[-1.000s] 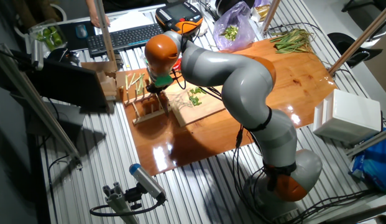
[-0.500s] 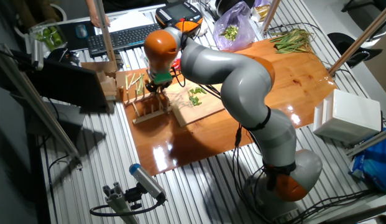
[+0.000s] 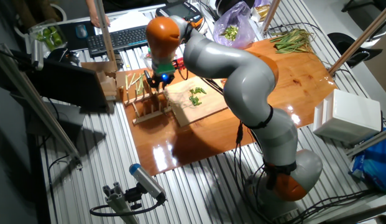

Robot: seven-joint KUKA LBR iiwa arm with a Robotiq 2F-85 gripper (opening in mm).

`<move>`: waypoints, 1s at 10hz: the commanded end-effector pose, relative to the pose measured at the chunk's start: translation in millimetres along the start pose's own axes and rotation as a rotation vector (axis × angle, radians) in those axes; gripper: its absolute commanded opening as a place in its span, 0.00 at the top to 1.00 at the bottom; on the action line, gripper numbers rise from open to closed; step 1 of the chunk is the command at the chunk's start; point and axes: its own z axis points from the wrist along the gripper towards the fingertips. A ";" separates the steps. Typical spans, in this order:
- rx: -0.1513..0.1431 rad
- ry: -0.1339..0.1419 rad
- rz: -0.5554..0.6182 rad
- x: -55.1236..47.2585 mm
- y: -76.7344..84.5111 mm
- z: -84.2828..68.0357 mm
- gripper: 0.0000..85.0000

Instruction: Chop the chili peppers

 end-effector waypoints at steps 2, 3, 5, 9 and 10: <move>0.021 -0.070 -0.040 10.0 -29.3 -77.3 1.00; 0.004 -0.072 -0.045 11.9 -41.7 -76.7 1.00; -0.020 -0.079 -0.064 17.4 -66.6 -66.5 1.00; -0.055 -0.083 -0.040 33.3 -105.4 -43.0 1.00; -0.047 -0.081 -0.038 34.8 -104.7 -44.3 1.00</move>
